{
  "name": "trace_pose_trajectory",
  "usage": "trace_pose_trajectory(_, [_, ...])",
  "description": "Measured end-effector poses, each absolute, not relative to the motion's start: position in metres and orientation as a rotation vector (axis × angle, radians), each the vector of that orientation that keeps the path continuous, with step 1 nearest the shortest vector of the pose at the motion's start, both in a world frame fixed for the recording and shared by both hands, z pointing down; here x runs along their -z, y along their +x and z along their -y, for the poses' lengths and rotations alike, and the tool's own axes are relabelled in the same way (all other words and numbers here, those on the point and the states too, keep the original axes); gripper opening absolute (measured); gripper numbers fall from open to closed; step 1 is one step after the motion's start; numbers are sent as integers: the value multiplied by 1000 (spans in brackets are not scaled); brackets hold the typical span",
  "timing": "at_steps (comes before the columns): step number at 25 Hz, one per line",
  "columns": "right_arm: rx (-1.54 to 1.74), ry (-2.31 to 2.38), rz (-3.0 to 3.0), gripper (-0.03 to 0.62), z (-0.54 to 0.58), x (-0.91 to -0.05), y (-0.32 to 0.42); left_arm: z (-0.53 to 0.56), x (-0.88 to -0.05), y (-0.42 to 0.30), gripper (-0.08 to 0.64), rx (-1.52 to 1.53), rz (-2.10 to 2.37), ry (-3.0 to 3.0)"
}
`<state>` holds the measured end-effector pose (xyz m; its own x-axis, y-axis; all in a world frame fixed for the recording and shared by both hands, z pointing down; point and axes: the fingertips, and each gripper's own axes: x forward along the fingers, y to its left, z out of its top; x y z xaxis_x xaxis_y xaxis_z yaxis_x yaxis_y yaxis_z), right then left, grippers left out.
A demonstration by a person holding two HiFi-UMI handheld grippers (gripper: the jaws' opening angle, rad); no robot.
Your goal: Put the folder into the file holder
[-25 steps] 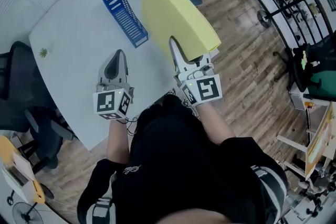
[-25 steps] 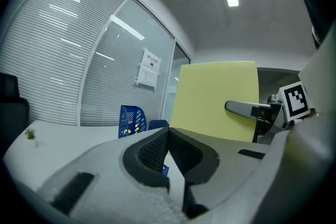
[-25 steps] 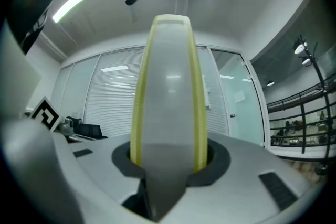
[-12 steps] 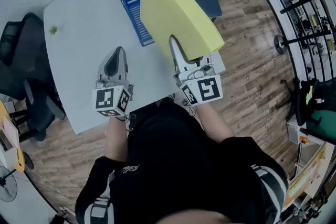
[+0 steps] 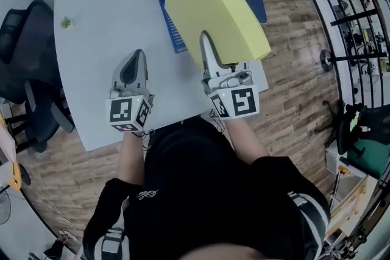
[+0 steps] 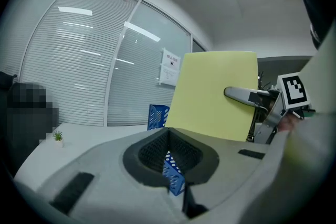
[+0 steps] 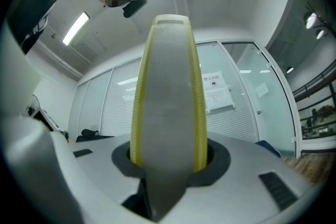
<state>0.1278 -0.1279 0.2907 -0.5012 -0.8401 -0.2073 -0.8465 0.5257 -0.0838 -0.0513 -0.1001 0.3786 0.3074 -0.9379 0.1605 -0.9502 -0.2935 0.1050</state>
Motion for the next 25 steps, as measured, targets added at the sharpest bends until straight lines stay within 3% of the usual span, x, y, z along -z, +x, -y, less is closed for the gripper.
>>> trace_pose_trajectory(25, [-9,-1646,-2400,153,199,-330,84,168,-461,-91,-3,-159,1508,2419])
